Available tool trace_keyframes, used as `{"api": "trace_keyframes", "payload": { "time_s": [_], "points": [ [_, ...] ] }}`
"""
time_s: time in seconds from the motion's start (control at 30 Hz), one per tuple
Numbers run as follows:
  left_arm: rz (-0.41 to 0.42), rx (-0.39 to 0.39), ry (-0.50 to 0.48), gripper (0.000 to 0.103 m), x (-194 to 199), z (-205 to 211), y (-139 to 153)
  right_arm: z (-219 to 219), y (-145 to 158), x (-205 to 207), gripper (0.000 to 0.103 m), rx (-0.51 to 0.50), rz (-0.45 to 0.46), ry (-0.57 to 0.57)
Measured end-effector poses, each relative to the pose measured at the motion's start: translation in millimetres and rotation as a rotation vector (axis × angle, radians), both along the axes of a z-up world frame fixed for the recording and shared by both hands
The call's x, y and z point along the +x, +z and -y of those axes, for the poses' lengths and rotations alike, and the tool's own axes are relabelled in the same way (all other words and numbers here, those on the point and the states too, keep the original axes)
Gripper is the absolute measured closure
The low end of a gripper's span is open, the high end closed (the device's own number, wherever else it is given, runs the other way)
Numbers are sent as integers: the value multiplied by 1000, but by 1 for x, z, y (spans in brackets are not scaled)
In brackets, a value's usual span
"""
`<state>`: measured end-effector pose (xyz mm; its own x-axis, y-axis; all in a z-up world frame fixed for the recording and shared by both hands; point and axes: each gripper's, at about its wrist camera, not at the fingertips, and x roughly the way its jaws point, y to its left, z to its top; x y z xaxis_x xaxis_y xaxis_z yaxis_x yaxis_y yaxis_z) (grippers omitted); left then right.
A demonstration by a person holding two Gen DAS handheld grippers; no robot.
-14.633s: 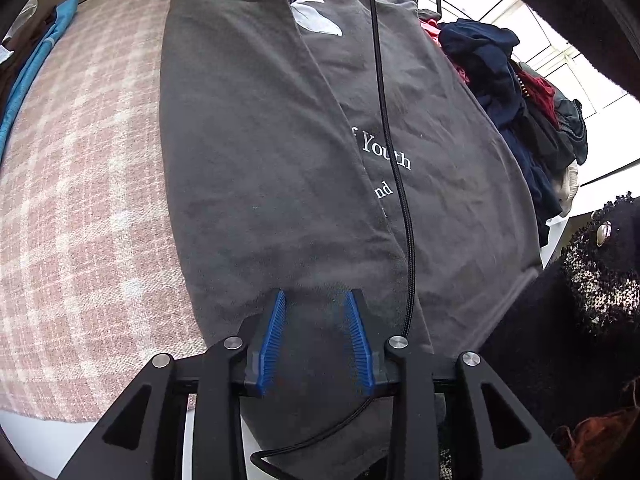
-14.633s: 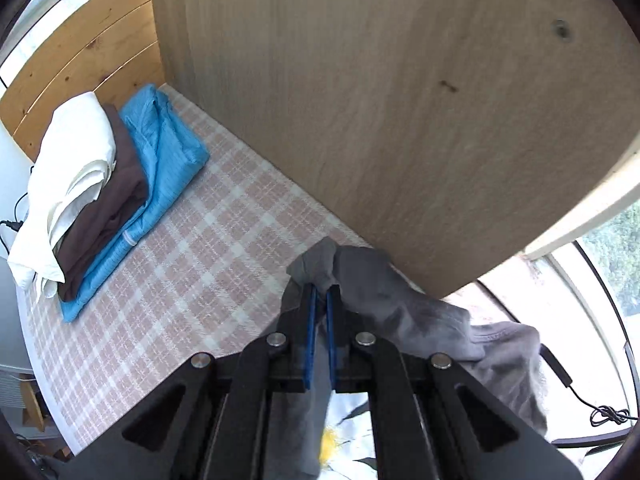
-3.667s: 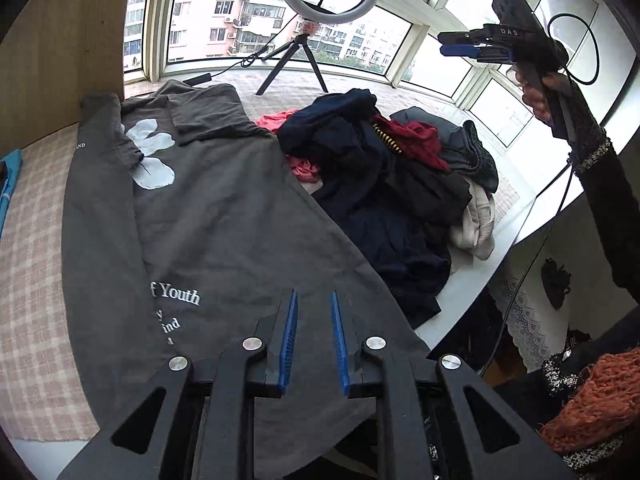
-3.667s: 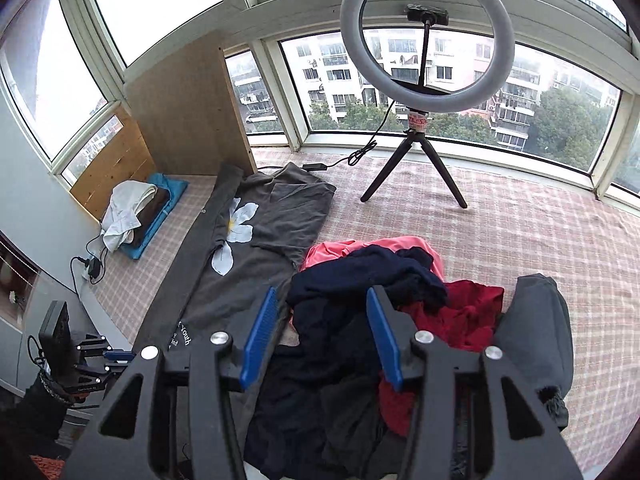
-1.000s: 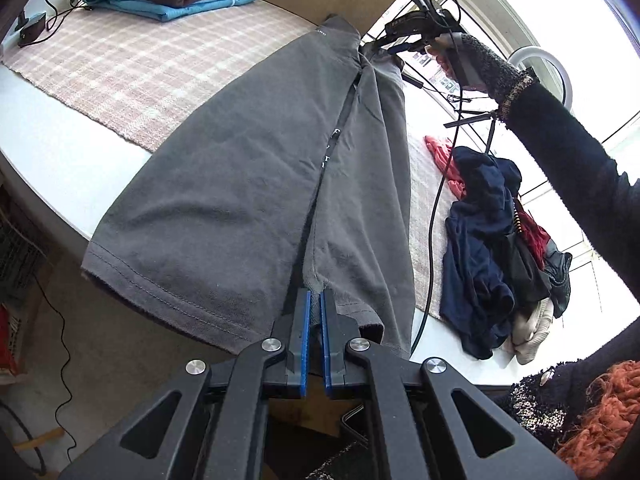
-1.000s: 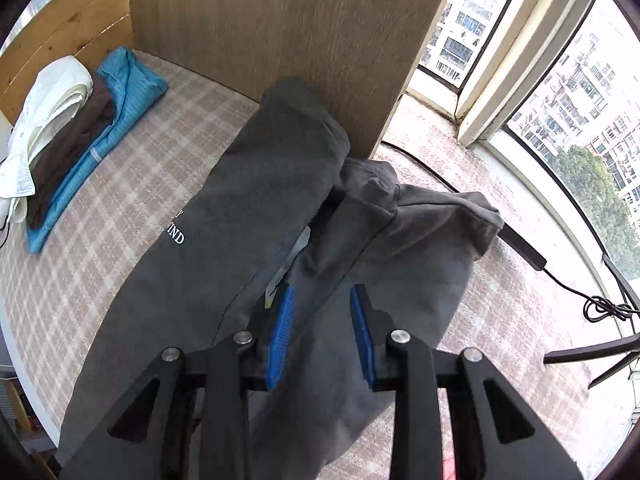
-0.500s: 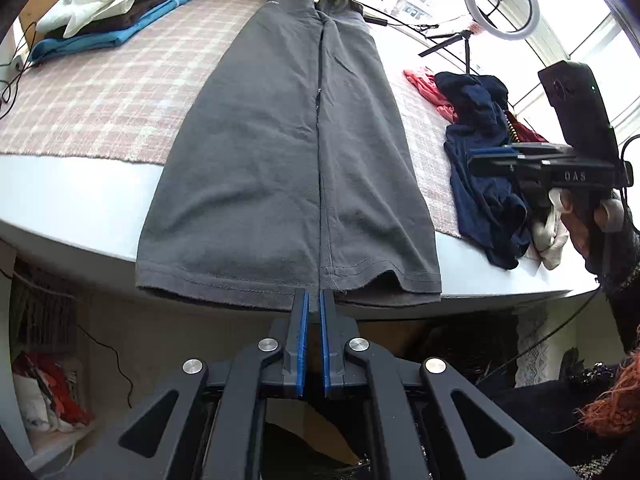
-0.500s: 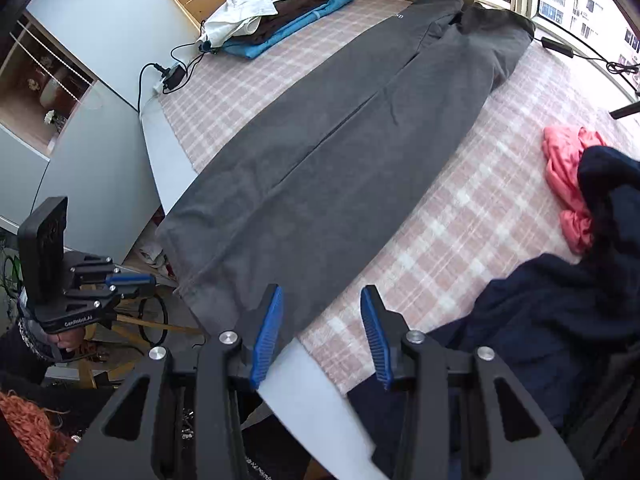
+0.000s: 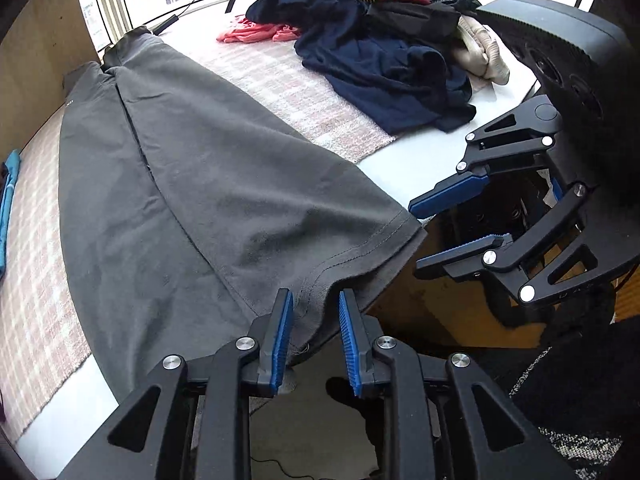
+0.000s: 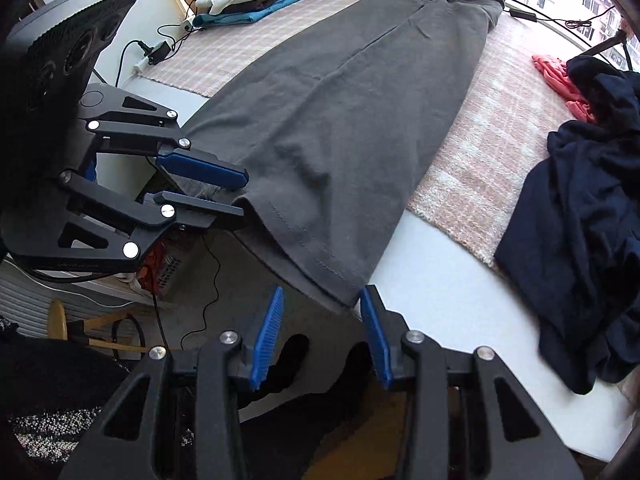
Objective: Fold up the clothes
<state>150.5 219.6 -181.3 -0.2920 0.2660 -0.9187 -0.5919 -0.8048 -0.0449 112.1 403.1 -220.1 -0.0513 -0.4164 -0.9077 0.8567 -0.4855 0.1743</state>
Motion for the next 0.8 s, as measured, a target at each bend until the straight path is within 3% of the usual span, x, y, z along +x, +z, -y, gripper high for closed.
{"api": "trace_keyframes", "payload": {
  "time_s": [0.07, 0.1, 0.13, 0.2, 0.37, 0.5, 0.57, 0.67, 0.8],
  "points": [
    [8, 9, -53, 83, 0, 1, -5, 2, -2, 1, 68, 4, -16, -5],
    [15, 16, -62, 96, 0, 2, -6, 2, -2, 1, 73, 4, -22, -14],
    [23, 23, -71, 103, 0, 4, -7, 2, -2, 0, 81, 4, -25, -20],
    [27, 39, -80, 102, 1, 10, -7, 2, -1, 1, 95, 6, -25, -20],
    [38, 44, -91, 102, 12, 25, -8, 0, -2, 10, 98, 51, 25, 5],
    [108, 139, -69, 98, 16, 37, 1, -11, 9, 11, 98, 94, -23, -31],
    [106, 176, -61, 86, 16, 41, 11, -12, 23, 6, 98, 67, -45, -66],
    [90, 217, -27, 86, 8, 50, 24, -1, 41, 0, 98, -33, -49, -63],
    [59, 205, 29, 87, -19, 52, 18, 32, 25, -10, 98, -30, -77, -70]
  ]
}}
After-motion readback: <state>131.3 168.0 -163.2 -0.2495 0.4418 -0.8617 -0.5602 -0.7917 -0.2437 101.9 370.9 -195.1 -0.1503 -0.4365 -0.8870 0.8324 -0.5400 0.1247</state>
